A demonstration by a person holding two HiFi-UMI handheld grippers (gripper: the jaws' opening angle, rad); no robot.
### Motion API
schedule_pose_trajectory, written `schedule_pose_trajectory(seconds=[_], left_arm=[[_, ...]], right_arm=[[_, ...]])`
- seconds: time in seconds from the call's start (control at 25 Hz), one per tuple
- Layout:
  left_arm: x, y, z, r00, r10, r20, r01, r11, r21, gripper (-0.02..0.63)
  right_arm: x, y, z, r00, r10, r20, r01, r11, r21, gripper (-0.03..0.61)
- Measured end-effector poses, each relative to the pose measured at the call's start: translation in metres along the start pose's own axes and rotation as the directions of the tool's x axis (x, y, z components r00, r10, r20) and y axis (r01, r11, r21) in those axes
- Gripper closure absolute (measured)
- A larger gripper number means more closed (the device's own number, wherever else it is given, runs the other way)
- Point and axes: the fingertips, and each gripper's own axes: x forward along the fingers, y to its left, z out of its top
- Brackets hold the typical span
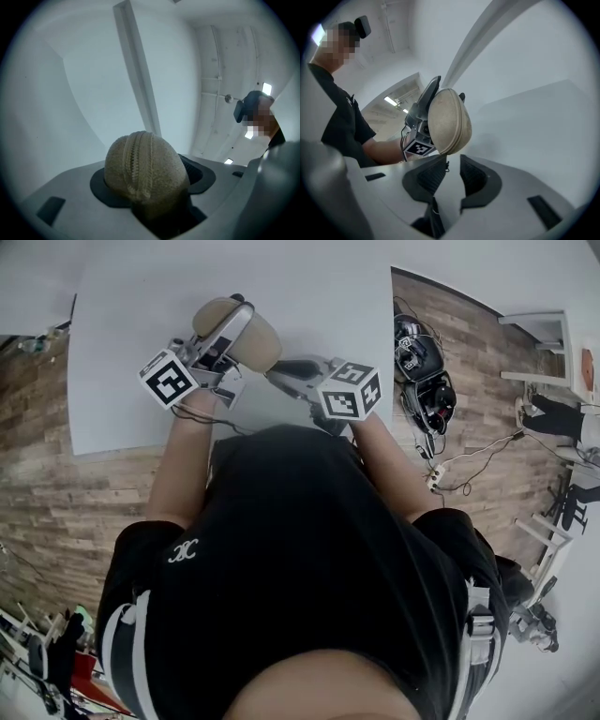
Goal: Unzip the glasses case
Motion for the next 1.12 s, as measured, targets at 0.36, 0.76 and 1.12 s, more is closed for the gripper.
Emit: schedule_pose_trajectory(seconds=[0.36, 0.76, 1.12], left_arm=[[0.002, 0.002, -0.005, 0.999, 0.008, -0.047, -0.006, 0.999, 0.034, 0.322], [0.002, -0.026, -0.027, 0.971, -0.155, -0.181, 0.16, 0.987, 0.009, 0.322], [0.017, -0.041, -0.058, 0.936, -0.203, -0.289, 0.215, 0.977, 0.01, 0.322]], right_arm=[[-0.032, -0.019, 0.002, 0.993, -0.106, -0.05, 0.097, 0.985, -0.145, 0.33], [-0.027, 0.016, 0.047, 0.996, 0.06, 0.069, -0.054, 0.995, -0.079, 0.311], [-0.025, 0.024, 0.045, 0.989, 0.145, 0.025, -0.143, 0.987, -0.072, 0.305]])
